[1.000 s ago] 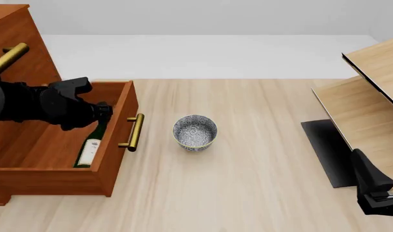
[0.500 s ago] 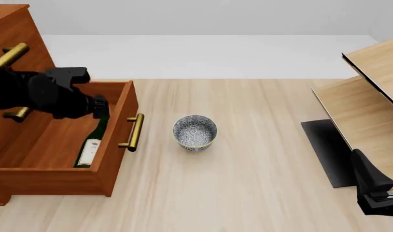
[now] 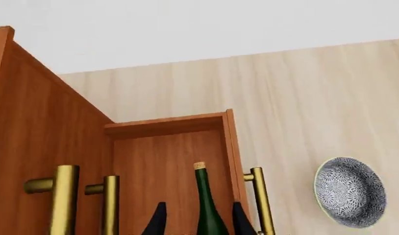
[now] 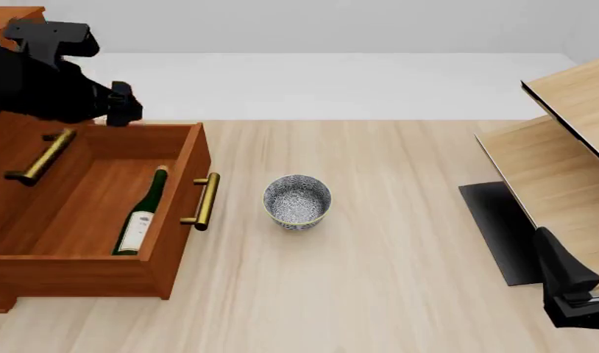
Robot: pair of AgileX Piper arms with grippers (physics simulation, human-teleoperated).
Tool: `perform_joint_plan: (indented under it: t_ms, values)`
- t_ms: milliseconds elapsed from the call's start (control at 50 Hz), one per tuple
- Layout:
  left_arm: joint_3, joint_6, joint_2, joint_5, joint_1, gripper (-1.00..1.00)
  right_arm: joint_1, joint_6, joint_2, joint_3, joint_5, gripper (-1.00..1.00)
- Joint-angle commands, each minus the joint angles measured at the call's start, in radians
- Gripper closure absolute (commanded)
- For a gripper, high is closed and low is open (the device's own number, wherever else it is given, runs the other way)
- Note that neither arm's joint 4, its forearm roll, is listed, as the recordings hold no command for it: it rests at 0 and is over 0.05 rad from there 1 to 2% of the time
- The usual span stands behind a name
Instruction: Put the wine bottle in the bottom drawer of the cabinet.
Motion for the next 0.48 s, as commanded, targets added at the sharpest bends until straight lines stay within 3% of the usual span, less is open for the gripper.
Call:
perform_joint_plan:
  t_ms: [20,200,240,280,360,480]
  values:
    - [-0.079,0.040,-0.161,0.126,-0.009,-1.00,0.000,0.000,-0.001,0.000,0.003,-1.00]
    - [-0.128,0.075,-0.296,0.210,0.000,-1.00,0.001,0.000,-0.007,0.000,0.007,-1.00]
    - [-0.142,0.041,-0.316,0.235,-0.028,-1.00,0.002,0.000,-0.005,0.000,0.007,-1.00]
    - [-0.147,0.086,-0.344,0.244,-0.011,-1.00,0.003,0.000,-0.010,0.000,0.009,-1.00]
    - [-0.163,0.051,-0.390,0.277,-0.020,-1.00,0.002,-0.003,-0.010,0.000,0.010,-1.00]
    - [-0.184,0.067,-0.464,0.323,-0.011,-1.00,0.000,0.000,-0.007,0.000,0.008,-1.00]
